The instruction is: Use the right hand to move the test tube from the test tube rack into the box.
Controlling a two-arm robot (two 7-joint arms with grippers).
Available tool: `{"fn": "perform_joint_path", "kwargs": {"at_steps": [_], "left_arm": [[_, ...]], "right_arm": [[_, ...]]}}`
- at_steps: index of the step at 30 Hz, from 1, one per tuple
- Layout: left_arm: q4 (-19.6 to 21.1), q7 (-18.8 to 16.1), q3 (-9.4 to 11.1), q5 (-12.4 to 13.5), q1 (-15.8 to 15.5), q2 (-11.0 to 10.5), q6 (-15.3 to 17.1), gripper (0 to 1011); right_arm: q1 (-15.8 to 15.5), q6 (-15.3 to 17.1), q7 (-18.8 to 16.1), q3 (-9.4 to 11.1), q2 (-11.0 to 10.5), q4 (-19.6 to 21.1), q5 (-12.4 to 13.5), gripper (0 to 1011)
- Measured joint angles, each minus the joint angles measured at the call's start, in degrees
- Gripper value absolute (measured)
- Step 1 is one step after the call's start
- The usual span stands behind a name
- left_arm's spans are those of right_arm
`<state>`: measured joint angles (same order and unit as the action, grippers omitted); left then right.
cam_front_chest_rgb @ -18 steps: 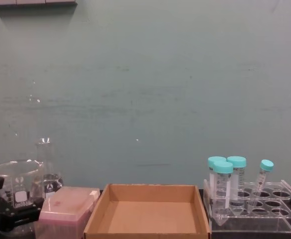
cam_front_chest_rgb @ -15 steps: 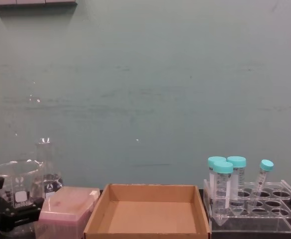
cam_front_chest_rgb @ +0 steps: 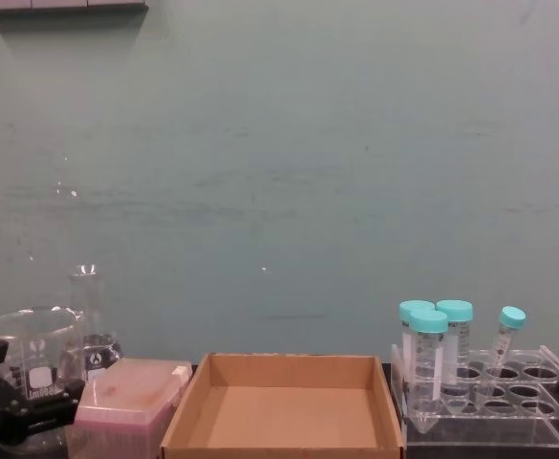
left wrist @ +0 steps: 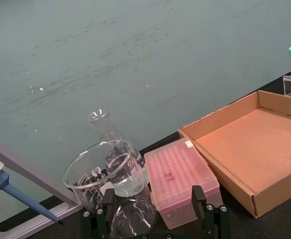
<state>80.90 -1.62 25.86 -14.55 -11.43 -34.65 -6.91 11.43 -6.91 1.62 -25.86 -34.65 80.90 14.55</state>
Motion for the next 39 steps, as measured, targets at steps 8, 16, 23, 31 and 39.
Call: {"fn": "perform_joint_path", "kwargs": {"at_steps": [8,16,23,31,39], "left_arm": [[0.0,0.0,0.0,0.0,0.0,0.0,0.0,1000],[0.0,0.0,0.0,0.0,0.0,0.0,0.0,1000],[0.0,0.0,0.0,0.0,0.0,0.0,0.0,1000],[0.0,0.0,0.0,0.0,0.0,0.0,0.0,1000],[0.0,0.0,0.0,0.0,0.0,0.0,0.0,1000]], "right_arm": [[0.5,0.8,-2.6,2.4,1.9,-1.0,3.4,1002],[2.5,2.0,-6.1,4.0,4.3,-3.2,6.3,1002],[5.9,2.5,-8.1,4.4,7.3,-7.1,6.5,1002],[9.4,1.6,-9.6,3.9,10.0,-11.1,4.7,1002],[11.9,0.7,-10.8,3.7,12.2,-14.5,2.8,1003]]}}
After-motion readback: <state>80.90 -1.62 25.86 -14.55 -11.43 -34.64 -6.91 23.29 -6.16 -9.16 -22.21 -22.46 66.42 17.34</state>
